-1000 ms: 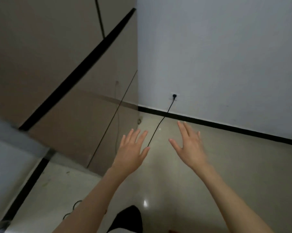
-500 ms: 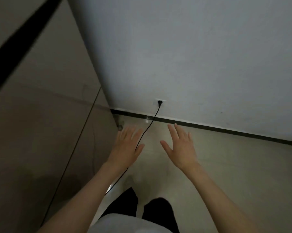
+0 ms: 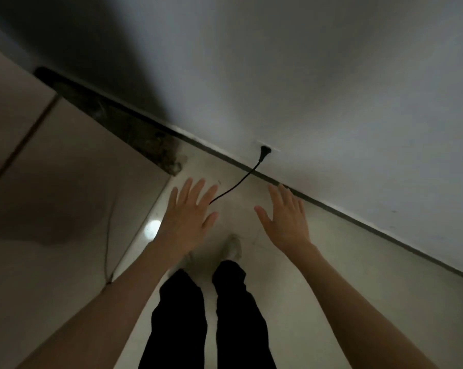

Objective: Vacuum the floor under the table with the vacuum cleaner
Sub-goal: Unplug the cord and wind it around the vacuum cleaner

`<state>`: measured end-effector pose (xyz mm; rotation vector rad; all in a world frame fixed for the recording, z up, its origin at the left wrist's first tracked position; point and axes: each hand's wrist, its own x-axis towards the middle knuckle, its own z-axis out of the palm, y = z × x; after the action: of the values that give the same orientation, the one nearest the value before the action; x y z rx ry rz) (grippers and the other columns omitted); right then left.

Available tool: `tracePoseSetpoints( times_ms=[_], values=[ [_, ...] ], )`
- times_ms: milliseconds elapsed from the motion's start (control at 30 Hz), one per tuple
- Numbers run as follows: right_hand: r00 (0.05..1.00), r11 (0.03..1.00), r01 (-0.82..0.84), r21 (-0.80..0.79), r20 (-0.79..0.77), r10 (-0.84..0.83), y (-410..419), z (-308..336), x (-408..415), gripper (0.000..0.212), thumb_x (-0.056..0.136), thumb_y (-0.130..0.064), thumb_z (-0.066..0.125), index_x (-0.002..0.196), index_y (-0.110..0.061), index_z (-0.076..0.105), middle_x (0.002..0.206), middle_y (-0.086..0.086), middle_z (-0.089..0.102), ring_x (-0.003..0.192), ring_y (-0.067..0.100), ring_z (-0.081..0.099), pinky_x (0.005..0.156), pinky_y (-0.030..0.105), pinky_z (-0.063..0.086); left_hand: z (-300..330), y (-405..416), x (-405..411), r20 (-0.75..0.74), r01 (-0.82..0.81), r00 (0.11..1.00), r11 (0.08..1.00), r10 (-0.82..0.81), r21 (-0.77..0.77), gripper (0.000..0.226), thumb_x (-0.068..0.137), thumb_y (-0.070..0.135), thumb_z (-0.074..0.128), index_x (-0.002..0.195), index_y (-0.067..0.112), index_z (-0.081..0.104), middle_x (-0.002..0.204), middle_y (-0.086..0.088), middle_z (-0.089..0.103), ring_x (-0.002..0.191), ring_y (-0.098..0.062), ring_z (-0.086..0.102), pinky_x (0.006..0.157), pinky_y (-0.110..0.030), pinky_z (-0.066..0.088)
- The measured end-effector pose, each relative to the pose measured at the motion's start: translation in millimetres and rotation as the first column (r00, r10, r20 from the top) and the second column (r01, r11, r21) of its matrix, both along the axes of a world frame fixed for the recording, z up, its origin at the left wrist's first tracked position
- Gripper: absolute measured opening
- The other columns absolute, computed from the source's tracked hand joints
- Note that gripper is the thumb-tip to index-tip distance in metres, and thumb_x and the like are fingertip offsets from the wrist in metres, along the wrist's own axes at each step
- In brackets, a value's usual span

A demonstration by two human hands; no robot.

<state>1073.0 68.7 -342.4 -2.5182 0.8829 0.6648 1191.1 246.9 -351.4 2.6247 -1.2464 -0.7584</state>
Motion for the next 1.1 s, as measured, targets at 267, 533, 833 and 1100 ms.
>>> tracePoseSetpoints(
  times_ms=[267, 533, 833, 1100],
  values=[
    [0.874, 0.813, 0.485, 0.324, -0.159, -0.458, -60, -161, 74, 0.063, 0.1, -0.047, 0.038, 0.145, -0.003, 0.033, 0.147, 0.013, 0.039, 0.129, 0.029, 0.043, 0.103, 0.031, 0.035, -113, -23, 12, 0.005, -0.015, 1.0, 1.0, 0.015, 0.011, 0.057, 0.09, 0.043, 0.033, 0.135, 0.011, 0.047, 0.136, -0.019, 0.051, 0.127, -0.042, 0.045, 0.099, -0.055, 0.035],
    [0.258, 0.158, 0.706, 0.69, -0.043, -0.965, -75, -250, 119, 0.029, 0.105, -0.027, 0.033, 0.103, -0.007, 0.054, 0.075, 0.004, 0.069, 0.081, 0.02, 0.062, 0.097, 0.04, 0.049, -200, -17, 13, -0.077, -0.039, 0.996, 0.996, 0.046, 0.085, 0.058, 0.091, 0.044, 0.03, 0.136, 0.011, 0.047, 0.136, -0.018, 0.051, 0.129, -0.04, 0.044, 0.099, -0.056, 0.036],
    [0.518, 0.313, 0.704, 0.637, -0.159, -0.84, -29, -293, 61, 0.029, 0.093, -0.025, 0.052, 0.084, 0.001, 0.062, 0.073, 0.015, 0.061, 0.064, 0.021, 0.062, 0.063, 0.027, 0.05, -200, -32, 4, -0.109, -0.082, 0.99, 0.994, 0.089, 0.067, 0.046, 0.091, 0.022, 0.041, 0.137, 0.015, 0.045, 0.14, -0.014, 0.049, 0.132, -0.037, 0.041, 0.103, -0.056, 0.033],
    [0.892, 0.585, 0.354, 0.729, -0.074, -0.447, 22, -219, 61, 0.023, 0.101, -0.012, 0.042, 0.107, -0.007, 0.063, 0.067, -0.006, 0.048, 0.056, 0.005, 0.041, 0.05, 0.011, 0.031, -179, -21, 22, -0.09, -0.018, 0.996, 1.0, 0.019, 0.017, 0.087, 0.083, -0.004, 0.057, 0.149, 0.027, 0.009, 0.158, -0.005, 0.007, 0.146, -0.029, 0.003, 0.114, -0.04, 0.001]
  ],
)
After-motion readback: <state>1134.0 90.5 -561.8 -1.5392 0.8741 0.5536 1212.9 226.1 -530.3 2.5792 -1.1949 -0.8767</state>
